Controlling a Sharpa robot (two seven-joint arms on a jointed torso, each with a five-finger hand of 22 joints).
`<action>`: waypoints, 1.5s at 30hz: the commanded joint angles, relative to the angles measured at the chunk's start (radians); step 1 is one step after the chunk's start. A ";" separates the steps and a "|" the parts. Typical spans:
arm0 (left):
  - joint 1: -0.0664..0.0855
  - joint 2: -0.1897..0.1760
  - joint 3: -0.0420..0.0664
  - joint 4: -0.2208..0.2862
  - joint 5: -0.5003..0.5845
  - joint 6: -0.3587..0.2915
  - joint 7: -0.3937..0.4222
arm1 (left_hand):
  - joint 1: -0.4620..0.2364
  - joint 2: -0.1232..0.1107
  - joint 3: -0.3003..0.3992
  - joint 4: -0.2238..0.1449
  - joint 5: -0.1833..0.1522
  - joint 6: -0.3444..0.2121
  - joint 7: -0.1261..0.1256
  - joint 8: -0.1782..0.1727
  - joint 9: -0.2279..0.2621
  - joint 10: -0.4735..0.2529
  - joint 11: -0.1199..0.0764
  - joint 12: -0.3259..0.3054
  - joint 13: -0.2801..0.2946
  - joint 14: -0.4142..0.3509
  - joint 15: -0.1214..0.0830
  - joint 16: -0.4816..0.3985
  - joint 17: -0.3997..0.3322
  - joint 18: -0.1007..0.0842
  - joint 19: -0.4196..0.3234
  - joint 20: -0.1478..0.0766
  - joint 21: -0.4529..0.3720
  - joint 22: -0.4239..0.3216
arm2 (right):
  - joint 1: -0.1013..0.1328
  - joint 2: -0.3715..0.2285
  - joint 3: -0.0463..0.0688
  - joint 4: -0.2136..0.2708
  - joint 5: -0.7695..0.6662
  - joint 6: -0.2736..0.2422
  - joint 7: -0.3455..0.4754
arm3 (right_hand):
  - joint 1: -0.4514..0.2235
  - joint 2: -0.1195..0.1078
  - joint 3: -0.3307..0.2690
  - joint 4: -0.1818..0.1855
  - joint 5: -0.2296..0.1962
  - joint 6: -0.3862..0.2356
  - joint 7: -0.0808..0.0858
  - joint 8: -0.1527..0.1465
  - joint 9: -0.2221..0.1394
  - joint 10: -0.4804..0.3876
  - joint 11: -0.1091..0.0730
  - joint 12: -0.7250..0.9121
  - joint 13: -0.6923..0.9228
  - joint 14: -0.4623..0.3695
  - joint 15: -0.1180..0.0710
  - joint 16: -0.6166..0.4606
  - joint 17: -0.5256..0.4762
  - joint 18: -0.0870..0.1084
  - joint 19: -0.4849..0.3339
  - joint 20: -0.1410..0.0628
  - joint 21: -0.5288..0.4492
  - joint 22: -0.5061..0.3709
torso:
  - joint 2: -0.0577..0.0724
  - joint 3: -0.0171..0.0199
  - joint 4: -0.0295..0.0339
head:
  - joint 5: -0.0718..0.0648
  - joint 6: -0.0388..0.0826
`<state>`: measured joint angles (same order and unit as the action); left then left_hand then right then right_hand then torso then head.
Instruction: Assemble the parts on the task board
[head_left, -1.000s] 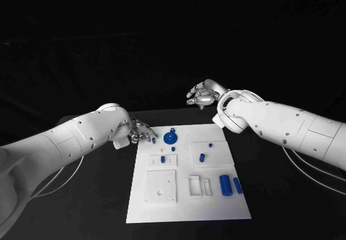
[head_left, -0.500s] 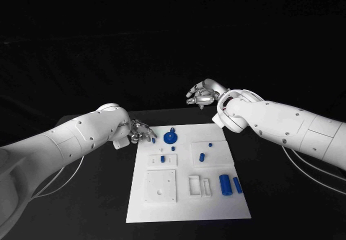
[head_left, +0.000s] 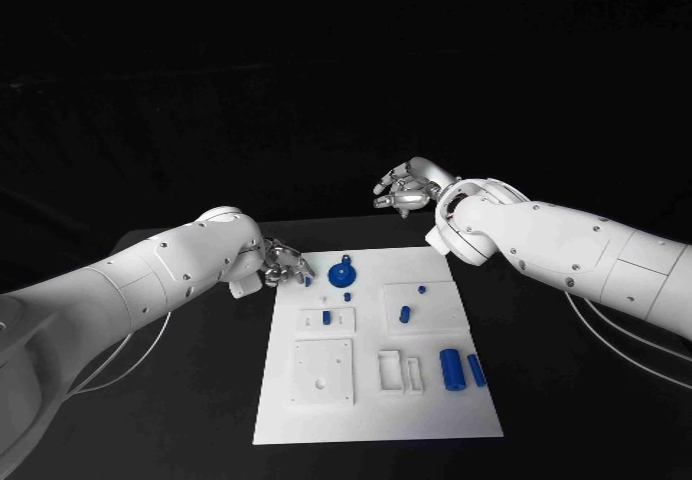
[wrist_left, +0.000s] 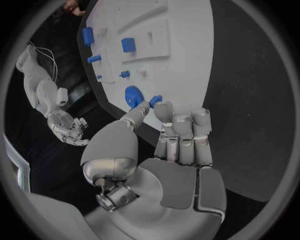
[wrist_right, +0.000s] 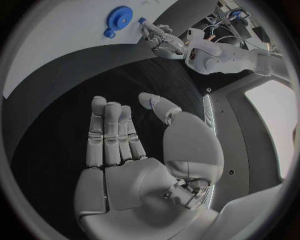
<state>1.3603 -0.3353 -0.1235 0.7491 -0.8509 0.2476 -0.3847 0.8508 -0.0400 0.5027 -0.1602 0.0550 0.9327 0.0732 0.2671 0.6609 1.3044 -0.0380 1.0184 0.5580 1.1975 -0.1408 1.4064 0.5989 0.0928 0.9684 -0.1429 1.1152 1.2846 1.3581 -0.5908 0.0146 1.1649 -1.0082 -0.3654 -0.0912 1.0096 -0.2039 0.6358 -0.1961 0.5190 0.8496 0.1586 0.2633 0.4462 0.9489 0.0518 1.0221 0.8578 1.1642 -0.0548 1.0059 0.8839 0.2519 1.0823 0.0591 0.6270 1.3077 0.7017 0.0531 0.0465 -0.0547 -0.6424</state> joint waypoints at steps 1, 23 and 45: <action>-0.008 0.005 -0.003 0.002 0.005 0.019 0.009 | 0.011 0.005 -0.003 -0.008 -0.006 0.009 0.003 0.003 -0.002 0.005 -0.001 0.004 -0.001 0.002 -0.007 0.004 0.001 0.018 -0.002 -0.092 0.005 0.001 | 0.000 0.001 0.001 0.000 0.001 0.002 0.007 | -0.007 0.000 -0.006 -0.002 0.004 0.001 0.007 -0.004 -0.001 -0.009 0.002 0.004 -0.002 -0.002 0.000 -0.002 -0.002 0.010 -0.004 0.001 -0.005 0.019 | 0.000 0.0000 -0.0005 | 0.001 0.000; -0.008 0.001 -0.002 0.003 0.005 0.015 0.007 | 0.043 0.057 0.007 -0.067 0.053 0.021 0.002 0.001 -0.016 0.014 -0.001 -0.001 -0.009 0.008 -0.007 0.003 -0.002 0.012 0.001 -0.092 0.006 0.001 | 0.000 0.000 0.001 -0.002 0.002 0.004 0.006 | -0.008 0.000 -0.007 -0.002 0.004 0.001 0.007 -0.004 -0.001 -0.009 0.002 0.006 -0.003 -0.002 0.000 -0.001 -0.002 0.010 -0.004 0.001 -0.005 0.019 | 0.000 -0.0005 0.0000 | 0.001 0.001; -0.008 -0.023 -0.003 0.040 -0.018 -0.054 0.015 | 0.074 0.110 0.031 -0.106 0.079 0.153 -0.042 0.078 0.008 0.060 -0.044 0.006 -0.014 0.050 -0.046 0.023 0.003 0.015 0.037 -0.106 0.020 0.001 | 0.000 -0.004 0.001 0.000 0.007 0.003 0.008 | -0.008 -0.001 -0.009 -0.002 0.003 0.000 0.007 -0.004 -0.002 -0.009 0.002 0.007 -0.004 -0.002 0.000 -0.001 -0.002 0.010 -0.004 0.001 -0.005 0.019 | -0.001 -0.0004 -0.0008 | 0.000 0.000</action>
<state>1.3537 -0.3572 -0.1253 0.7836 -0.8566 0.2153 -0.3761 0.9233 0.0562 0.5329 -0.2623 0.1306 1.0461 0.0460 0.3372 0.6447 1.3583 -0.0842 1.0183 0.5453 1.2358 -0.1764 1.4258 0.6010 0.0925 1.0013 -0.1539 1.1305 1.2853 1.3581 -0.5943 0.0146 1.1638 -1.0053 -0.3652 -0.0911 1.0096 -0.2039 0.6330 -0.1990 0.5190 0.8484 0.1594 0.2633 0.4463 0.9453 0.0554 1.0221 0.8551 1.1642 -0.0548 1.0059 0.8832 0.2468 1.0823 0.0591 0.6270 1.3077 0.7017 0.0526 0.0463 -0.0544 -0.6426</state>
